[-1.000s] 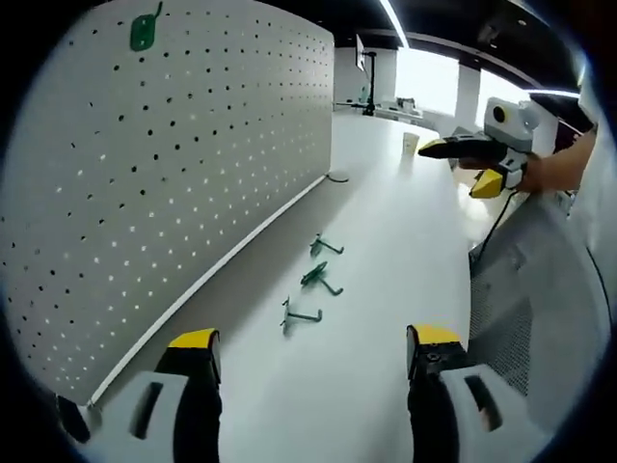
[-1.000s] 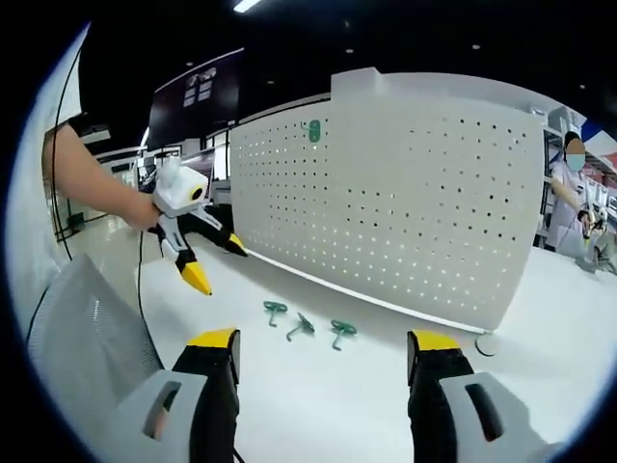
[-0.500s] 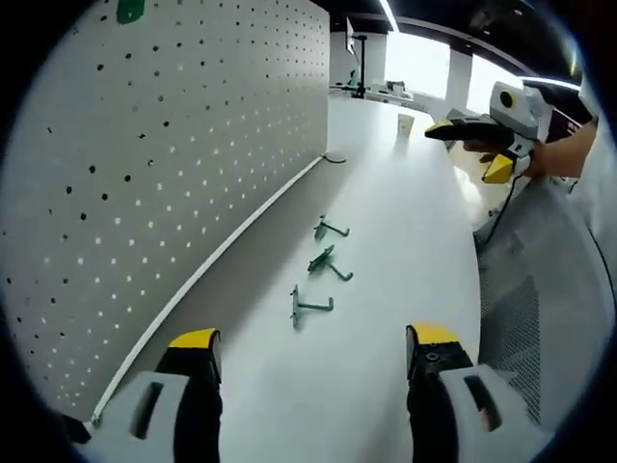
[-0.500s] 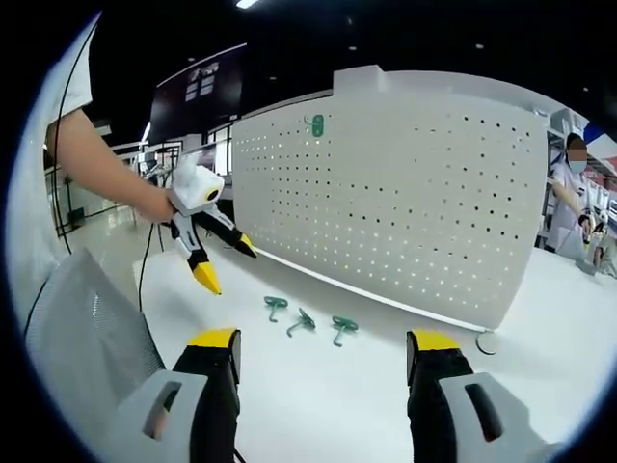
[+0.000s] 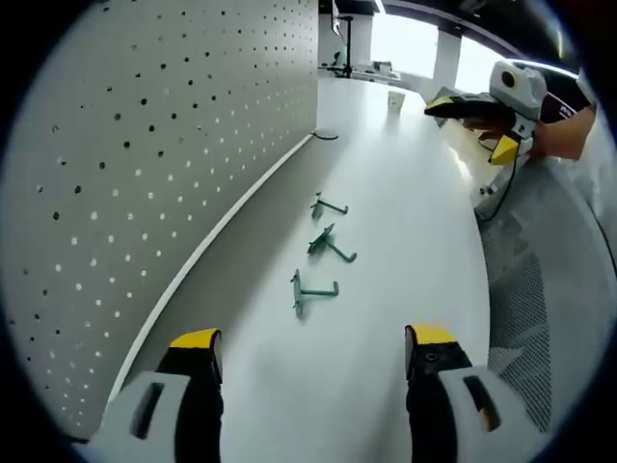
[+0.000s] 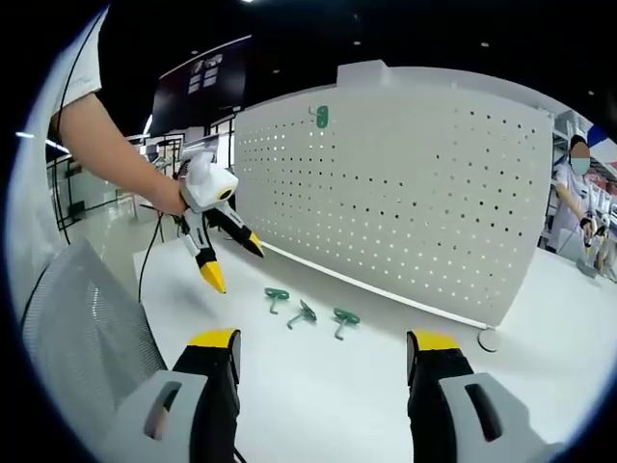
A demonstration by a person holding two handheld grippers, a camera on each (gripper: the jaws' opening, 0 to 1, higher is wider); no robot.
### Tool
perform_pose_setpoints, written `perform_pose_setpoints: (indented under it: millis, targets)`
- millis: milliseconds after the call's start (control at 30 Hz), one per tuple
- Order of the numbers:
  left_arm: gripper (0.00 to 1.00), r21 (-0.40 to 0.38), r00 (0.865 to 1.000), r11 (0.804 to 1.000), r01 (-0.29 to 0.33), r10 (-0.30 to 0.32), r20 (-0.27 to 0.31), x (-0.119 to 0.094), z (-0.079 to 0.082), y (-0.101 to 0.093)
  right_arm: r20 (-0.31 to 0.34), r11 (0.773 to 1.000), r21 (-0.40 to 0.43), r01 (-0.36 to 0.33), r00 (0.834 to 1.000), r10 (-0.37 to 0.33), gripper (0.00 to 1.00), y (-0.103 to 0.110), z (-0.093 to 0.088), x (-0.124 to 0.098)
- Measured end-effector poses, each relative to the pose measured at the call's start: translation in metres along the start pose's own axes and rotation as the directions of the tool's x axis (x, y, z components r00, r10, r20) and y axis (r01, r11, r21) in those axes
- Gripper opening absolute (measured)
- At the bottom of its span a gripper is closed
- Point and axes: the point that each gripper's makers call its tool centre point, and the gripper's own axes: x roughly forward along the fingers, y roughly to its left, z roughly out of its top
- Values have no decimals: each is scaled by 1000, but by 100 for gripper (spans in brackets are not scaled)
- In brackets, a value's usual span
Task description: Insert the hook assembly into the mounting plate slot until the hook locks in place.
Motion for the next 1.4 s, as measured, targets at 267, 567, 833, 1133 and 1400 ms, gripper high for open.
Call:
perform_pose_setpoints:
  millis: [267,567,833,1133,1400]
  targets:
    - [77,38,999,999,17,-16,-33,11,2,1,-1,1000,1,9,1000,-9,68,-2,-1,0]
    - [74,54,993,998,41,-34,-112,34,2,8,-11,1000,7,9,1000,-9,68,-3,-4,0]
    - [67,101,982,992,69,-49,-181,50,-2,6,-17,1000,10,10,1000,-10,68,-3,-6,0]
    - [63,108,975,990,94,-70,-213,61,2,6,-26,1000,17,20,999,-19,68,-6,-9,0]
    - [61,135,976,987,88,-59,-208,63,3,10,-25,999,24,28,999,-28,67,-8,-9,-1]
